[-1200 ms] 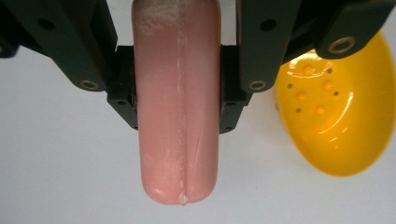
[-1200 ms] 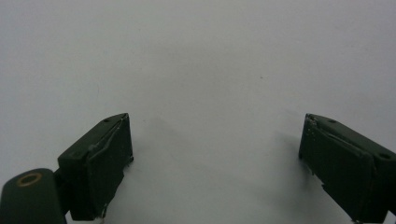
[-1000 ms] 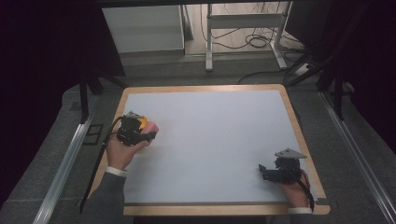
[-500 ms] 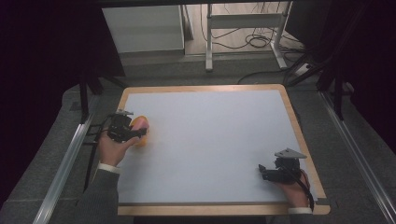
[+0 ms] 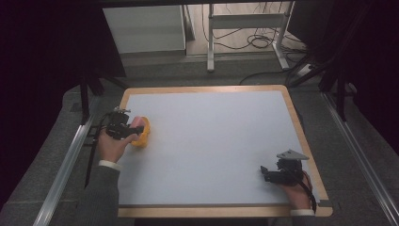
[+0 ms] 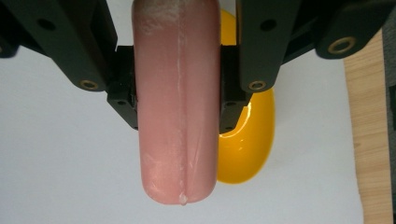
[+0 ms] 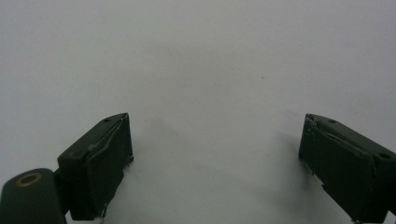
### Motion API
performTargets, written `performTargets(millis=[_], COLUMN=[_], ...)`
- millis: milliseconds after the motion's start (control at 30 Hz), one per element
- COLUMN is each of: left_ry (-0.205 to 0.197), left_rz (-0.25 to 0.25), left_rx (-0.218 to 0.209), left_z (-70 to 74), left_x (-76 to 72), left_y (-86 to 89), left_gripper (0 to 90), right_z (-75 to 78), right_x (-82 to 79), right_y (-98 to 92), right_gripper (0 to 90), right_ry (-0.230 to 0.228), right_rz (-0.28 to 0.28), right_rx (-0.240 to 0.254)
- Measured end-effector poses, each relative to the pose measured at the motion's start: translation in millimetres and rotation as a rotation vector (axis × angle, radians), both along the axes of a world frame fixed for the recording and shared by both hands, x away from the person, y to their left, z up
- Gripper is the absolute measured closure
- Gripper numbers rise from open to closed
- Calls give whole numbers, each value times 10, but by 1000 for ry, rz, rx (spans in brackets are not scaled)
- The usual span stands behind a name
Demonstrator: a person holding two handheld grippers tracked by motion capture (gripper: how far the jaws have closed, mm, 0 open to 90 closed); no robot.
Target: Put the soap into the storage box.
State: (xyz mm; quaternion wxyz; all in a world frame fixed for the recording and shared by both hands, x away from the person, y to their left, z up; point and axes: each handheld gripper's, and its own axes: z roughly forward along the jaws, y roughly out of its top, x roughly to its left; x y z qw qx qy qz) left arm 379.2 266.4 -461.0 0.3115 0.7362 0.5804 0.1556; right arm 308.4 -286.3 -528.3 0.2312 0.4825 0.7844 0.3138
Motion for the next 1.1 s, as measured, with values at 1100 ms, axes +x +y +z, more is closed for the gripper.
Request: performTargets(millis=[1100], left_ry=[11], left_rz=[35], left_rx=[-33], left_z=[-249], left_x=[142], left_y=[55], left_gripper=[398], right_z=[-1], right_x=[0], right_y=[3], right_gripper=[93], right_ry=[3], right_rz=[-1], right_rx=[0])
